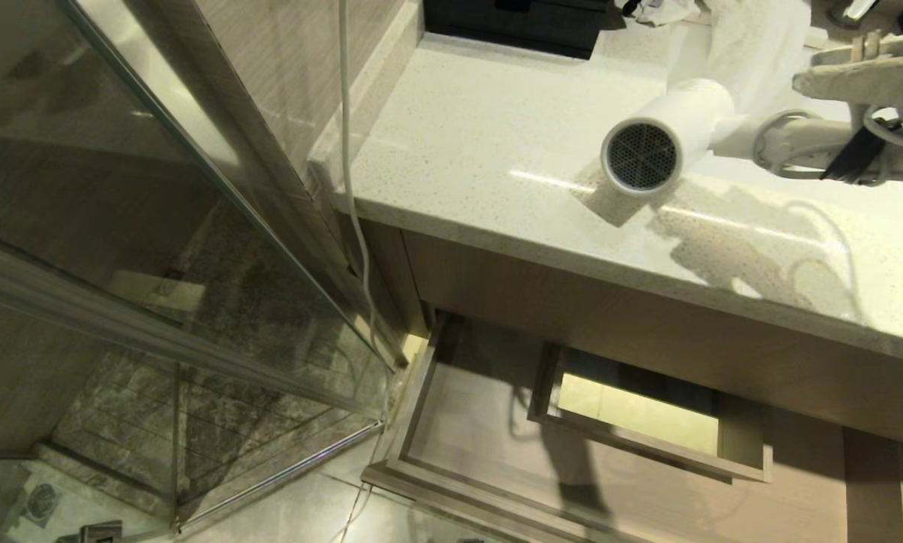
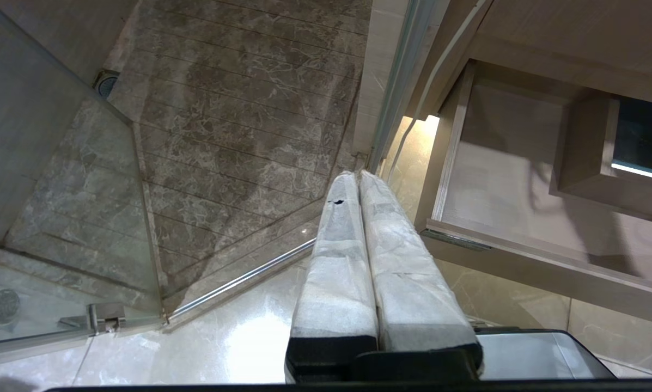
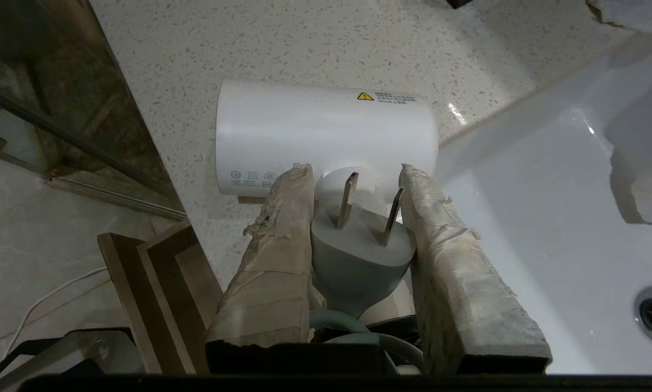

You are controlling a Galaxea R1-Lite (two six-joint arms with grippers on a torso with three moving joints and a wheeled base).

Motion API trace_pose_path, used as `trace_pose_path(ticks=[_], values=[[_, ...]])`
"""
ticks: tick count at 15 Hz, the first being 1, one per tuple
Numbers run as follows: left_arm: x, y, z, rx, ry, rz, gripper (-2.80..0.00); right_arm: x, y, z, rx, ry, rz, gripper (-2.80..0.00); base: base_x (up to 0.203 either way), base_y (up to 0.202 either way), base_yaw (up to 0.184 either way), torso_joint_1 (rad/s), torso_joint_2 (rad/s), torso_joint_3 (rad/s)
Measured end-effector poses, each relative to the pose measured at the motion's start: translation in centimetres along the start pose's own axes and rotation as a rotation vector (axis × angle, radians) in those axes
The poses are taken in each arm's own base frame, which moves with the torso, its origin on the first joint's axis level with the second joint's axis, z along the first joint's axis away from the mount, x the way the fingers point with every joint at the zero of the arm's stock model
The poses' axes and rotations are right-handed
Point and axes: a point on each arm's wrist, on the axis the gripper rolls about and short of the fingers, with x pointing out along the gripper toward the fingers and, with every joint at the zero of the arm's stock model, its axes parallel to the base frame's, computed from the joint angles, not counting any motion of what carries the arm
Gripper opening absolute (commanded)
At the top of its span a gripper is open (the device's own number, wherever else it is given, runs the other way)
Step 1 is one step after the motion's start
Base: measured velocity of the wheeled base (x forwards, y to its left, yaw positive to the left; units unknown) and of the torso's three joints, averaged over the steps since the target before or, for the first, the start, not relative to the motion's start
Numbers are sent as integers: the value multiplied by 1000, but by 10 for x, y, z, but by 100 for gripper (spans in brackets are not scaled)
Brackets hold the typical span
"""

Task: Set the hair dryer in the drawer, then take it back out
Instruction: Place it on the countertop

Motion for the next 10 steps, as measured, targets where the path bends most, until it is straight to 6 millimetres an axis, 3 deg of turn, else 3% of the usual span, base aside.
trace_pose_path(ticks=[10], values=[[0, 0, 0, 0, 1, 0, -280, 50, -12, -16, 24, 47, 40, -280, 0, 0, 0, 0, 0, 0]])
